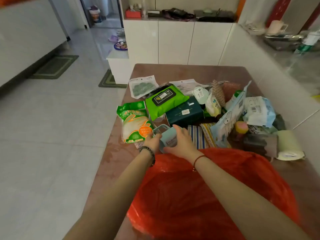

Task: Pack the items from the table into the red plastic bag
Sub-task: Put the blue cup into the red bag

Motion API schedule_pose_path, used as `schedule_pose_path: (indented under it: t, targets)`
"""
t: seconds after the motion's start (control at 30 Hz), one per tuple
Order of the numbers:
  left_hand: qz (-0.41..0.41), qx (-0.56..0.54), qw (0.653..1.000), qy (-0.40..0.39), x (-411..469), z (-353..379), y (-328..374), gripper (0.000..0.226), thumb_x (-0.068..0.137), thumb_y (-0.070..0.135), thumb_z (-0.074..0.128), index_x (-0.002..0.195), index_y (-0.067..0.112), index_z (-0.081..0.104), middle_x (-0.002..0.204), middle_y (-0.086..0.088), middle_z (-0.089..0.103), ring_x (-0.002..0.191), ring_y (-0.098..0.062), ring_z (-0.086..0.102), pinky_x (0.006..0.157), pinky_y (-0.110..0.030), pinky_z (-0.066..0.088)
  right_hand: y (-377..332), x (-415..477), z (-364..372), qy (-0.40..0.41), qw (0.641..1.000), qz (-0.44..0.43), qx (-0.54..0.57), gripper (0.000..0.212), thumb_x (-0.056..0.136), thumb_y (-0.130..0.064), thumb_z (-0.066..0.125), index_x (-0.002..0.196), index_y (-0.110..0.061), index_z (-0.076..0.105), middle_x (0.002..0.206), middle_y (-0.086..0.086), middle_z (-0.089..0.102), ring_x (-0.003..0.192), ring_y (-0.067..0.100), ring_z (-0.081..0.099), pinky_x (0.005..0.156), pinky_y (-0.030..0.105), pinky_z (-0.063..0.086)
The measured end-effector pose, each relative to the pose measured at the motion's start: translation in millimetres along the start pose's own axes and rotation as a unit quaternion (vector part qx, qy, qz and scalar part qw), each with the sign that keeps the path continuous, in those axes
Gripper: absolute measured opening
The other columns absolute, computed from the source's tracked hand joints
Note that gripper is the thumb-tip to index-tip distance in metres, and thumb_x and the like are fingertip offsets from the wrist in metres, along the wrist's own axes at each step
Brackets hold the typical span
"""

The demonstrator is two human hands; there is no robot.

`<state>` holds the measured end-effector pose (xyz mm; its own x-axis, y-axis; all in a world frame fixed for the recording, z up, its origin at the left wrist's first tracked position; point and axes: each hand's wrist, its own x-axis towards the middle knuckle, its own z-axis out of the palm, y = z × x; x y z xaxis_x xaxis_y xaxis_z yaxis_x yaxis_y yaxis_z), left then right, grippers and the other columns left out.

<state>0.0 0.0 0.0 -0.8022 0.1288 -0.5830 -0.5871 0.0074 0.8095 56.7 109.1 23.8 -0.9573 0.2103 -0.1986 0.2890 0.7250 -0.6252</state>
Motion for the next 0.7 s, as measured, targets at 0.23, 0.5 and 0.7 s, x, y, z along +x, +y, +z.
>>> schedule_pose_path:
  t: [0.23,0.5,0.7]
  targets:
    - [0.002,-0.102,0.993,-0.053,-8.5,11.8,5.9,0.022,0.088,-0.004,0.042,0.109,0.001,0.047,0.089,-0.015,0.055,0.076,-0.025,0.054,0.059,-0.029,0.047,10.3,27.0,1.3,0.007,1.0,0.004,0.027,0.074,0.066,-0.031,0.075,0.13,-0.026,0.04,0.133,0.012,0.026,0.121,0.031,0.038,0.101,0.039,0.04]
    - [0.108,0.009,0.987,-0.122,-41.2,22.8,26.0,0.022,0.086,0.009,0.056,0.108,0.007,0.061,0.088,-0.006,0.063,0.084,-0.015,0.058,0.08,-0.025,0.048,9.3,19.2,-9.4,0.0,0.983,-0.041,0.179,0.033,0.083,-0.005,0.056,0.111,-0.022,0.057,0.109,0.008,0.062,0.104,0.022,0.059,0.08,0.027,0.05]
    - [0.249,0.013,0.961,-0.121,-66.0,9.1,24.9,0.026,0.091,0.0,0.043,0.115,0.001,0.052,0.091,0.0,0.064,0.074,0.006,0.066,0.074,-0.013,0.053,-0.1,-8.9,-29.6,0.146,0.97,-0.097,0.165,0.024,0.087,0.001,0.048,0.102,-0.008,0.065,0.095,0.004,0.065,0.089,0.015,0.063,0.074,0.025,0.055]
